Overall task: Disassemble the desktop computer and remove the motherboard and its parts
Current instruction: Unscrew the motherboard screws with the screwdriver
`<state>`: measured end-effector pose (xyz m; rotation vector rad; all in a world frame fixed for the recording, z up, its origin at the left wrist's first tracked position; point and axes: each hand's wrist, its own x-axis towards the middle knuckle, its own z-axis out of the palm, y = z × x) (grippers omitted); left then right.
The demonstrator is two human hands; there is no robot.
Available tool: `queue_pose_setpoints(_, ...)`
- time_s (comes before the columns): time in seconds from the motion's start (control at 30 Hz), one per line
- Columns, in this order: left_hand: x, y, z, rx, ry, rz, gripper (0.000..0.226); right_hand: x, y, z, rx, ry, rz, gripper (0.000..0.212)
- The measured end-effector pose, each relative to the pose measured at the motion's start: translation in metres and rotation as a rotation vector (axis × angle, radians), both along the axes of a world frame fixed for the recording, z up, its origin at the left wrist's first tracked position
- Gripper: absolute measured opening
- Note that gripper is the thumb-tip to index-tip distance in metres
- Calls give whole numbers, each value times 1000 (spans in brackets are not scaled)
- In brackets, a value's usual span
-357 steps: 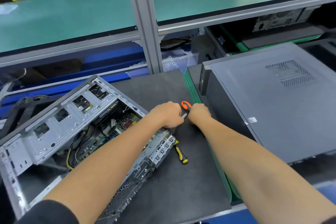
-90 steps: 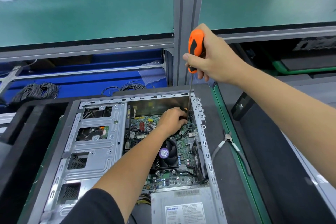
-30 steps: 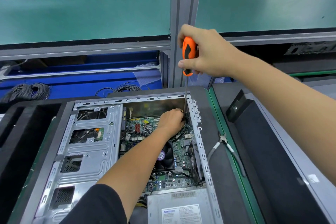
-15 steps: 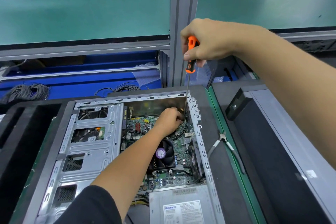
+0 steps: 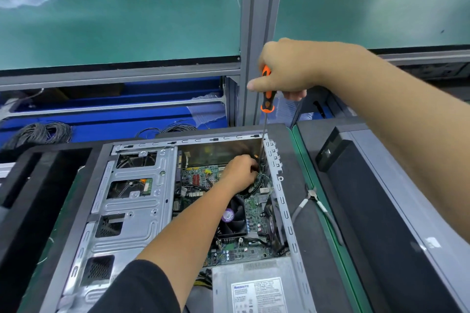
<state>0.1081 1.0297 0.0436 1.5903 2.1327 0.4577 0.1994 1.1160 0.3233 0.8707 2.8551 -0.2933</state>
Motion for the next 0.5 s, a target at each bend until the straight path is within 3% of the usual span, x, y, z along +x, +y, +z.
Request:
queue_pose_setpoints(0.2,-1,-3,5,10,-92,38,25,-4,3,8,-121,-52,86,4)
queue_pose_setpoints(0.3,-3,-11,20,65,-112,25,20,-7,4,11,-151,-93,102,14)
queue_pose_setpoints(0.4,-6,-23,45,208,-130,57,16,-8,2,6,-124,-20,76,6)
queue_pose_setpoints(0.5,-5,-33,73,462,-196,112,17,-11,-1,-1,-4,18,40,27)
